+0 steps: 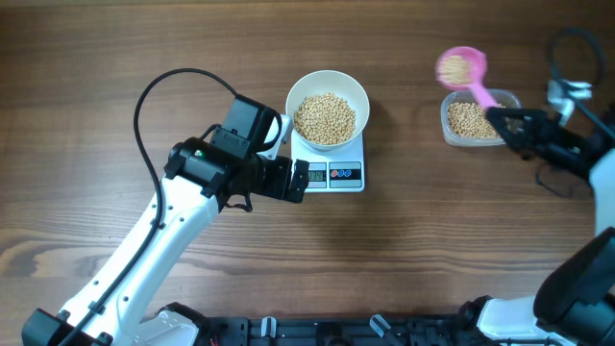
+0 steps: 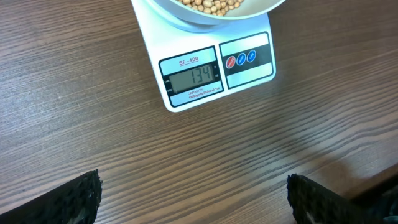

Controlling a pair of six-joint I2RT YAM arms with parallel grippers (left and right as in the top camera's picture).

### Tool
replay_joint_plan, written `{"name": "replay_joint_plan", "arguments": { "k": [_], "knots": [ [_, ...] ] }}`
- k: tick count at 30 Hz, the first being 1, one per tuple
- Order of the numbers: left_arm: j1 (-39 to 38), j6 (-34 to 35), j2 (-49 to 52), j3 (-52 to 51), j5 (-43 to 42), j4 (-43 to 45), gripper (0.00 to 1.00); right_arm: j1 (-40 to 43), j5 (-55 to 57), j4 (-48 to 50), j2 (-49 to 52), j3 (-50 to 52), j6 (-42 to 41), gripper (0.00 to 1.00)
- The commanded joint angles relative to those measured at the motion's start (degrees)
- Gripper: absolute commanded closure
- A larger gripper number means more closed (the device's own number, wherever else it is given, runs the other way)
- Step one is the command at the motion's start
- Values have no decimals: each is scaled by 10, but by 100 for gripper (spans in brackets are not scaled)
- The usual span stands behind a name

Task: Scoop item into bowl and weigh 150g on scale
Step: 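Scoop a small amount of soybeans and lift the scoop out, then carry the scoop left over the white bowl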

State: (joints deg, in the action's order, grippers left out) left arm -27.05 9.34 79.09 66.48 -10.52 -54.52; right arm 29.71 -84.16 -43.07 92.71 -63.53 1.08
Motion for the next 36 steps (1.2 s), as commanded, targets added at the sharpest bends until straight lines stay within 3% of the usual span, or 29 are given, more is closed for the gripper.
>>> {"name": "replay_joint_plan", "arguments": {
  "k": [1, 7, 9, 11, 20, 27, 36],
  "knots": [
    [-2, 1, 2, -2, -7, 1, 0, -92, -27, 115, 8, 0, -144, 96],
    [-2, 1, 2, -2, -7, 1, 0, -198, 5, 500, 8, -3, -419, 96],
    [-2, 1, 2, -2, -7, 1, 0, -221, 20, 608, 8, -3, -468, 96],
    [-2, 1, 2, -2, -7, 1, 0, -235, 38, 641, 8, -3, -483, 96],
    [-2, 1, 2, -2, -7, 1, 0, -245, 81, 536, 8, -2, -471, 96],
    [-2, 1, 2, -2, -7, 1, 0, -270, 169, 317, 8, -2, -269, 95],
    [-2, 1, 2, -2, -7, 1, 0, -350, 354, 213, 7, -25, -133, 95]
  ]
}}
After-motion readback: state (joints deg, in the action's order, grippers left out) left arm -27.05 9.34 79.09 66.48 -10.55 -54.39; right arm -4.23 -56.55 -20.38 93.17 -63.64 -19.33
